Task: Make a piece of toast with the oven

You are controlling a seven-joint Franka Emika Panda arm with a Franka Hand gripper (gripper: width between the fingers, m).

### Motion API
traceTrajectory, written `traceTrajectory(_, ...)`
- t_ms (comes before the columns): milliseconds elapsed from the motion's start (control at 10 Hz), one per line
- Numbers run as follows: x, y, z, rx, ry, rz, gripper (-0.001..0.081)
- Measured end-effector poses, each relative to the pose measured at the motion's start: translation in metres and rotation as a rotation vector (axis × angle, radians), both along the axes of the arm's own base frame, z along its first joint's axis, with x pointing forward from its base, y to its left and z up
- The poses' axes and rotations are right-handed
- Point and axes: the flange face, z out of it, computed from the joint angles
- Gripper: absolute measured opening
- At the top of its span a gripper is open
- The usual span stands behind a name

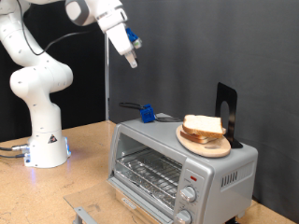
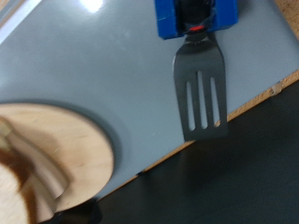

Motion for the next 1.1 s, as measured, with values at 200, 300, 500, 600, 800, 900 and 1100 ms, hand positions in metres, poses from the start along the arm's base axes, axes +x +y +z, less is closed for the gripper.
traceTrajectory(200, -0.001, 0.008, -0.019, -0.02, 0.048, -0.007, 0.0682)
traceTrajectory(300, -0.001, 0.01, -0.027, -0.028, 0.065, -0.011, 0.0682)
traceTrajectory(500, 0.001, 0.016, -0.045, -0.04, 0.062, -0.017, 0.0682)
traceTrajectory(600, 0.002, 0.02, -0.054, -0.048, 0.051, -0.015, 0.0682)
traceTrajectory(800, -0.001, 0.026, -0.072, -0.064, 0.034, -0.009, 0.0682)
traceTrajectory(900, -0.003, 0.029, -0.08, -0.072, 0.031, -0.005, 0.0682)
traceTrajectory(1100, -0.005, 0.035, -0.096, -0.088, 0.024, 0.005, 0.0682)
